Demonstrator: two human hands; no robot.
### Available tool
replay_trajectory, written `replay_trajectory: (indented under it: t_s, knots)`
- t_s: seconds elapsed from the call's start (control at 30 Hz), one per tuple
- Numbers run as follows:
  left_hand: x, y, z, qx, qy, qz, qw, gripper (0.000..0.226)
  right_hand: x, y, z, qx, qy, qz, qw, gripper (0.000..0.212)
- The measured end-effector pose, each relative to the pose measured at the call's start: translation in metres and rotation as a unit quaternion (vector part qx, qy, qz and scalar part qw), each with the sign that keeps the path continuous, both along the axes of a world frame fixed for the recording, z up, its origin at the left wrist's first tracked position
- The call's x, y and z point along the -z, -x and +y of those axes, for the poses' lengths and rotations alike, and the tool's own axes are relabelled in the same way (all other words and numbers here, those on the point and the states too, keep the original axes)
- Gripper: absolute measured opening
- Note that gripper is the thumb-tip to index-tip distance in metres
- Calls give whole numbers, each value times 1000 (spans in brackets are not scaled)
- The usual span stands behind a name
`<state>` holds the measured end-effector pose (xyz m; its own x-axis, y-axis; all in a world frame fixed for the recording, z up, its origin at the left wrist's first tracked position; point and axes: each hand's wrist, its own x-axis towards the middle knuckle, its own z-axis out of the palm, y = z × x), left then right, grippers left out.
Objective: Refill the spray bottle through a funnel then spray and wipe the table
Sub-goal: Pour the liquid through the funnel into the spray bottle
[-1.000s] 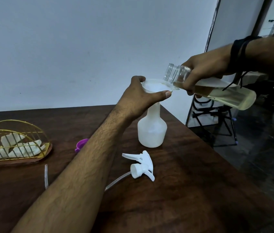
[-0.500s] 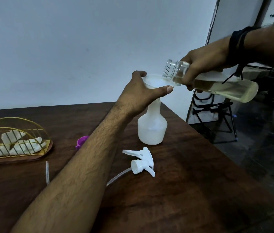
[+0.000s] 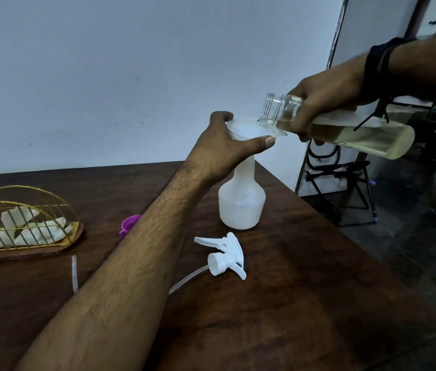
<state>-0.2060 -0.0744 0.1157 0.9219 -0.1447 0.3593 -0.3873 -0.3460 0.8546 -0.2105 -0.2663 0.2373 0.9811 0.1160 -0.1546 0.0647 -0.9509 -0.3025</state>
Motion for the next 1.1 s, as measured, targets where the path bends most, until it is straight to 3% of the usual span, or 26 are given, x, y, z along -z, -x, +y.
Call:
replay_trajectory:
  t_s: [1.1]
  knots:
    - [1, 2, 3, 6, 13, 10, 1000, 100, -1, -5, 10, 10, 42, 3, 999, 34]
